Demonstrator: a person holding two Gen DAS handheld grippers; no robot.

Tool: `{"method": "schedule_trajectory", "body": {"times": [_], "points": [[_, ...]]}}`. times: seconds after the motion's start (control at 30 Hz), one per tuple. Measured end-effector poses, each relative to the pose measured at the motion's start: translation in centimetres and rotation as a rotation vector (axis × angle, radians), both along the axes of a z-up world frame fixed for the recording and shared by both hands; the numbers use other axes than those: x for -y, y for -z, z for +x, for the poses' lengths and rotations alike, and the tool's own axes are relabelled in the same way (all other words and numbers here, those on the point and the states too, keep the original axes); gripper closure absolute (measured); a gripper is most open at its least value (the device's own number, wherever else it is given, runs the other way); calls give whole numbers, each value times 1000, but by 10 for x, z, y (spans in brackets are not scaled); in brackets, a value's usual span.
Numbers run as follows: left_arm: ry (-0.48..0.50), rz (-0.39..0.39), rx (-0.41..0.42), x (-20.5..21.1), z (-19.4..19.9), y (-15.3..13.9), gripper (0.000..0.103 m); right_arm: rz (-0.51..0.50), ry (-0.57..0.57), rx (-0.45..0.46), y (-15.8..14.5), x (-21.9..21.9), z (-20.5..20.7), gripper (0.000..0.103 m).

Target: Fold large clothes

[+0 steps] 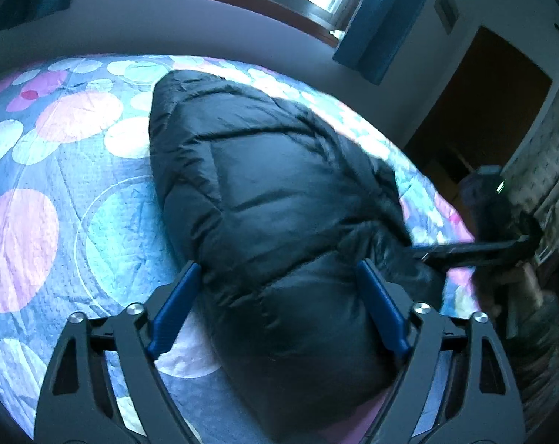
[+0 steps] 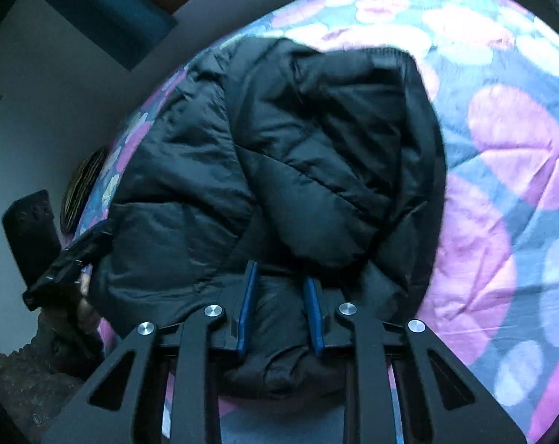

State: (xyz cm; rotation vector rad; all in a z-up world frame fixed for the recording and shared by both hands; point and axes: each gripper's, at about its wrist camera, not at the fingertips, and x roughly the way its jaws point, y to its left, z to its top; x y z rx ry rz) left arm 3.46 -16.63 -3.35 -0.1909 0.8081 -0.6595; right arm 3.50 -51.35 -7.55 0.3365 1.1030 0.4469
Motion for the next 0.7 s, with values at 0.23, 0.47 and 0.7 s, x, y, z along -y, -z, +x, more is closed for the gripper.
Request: {"method": "schedule_trajectory", "body": {"times": [0.23,0.47,0.7], "points": [[37,-28,3,10,15,-13,24,36,9,-3,6,3,1,79],[33,79,-41,18,36,13,24,135,7,-34,28,14,13,80],[5,100,3,20,29,13,24,139,20,-28,26,19,11,81]]}}
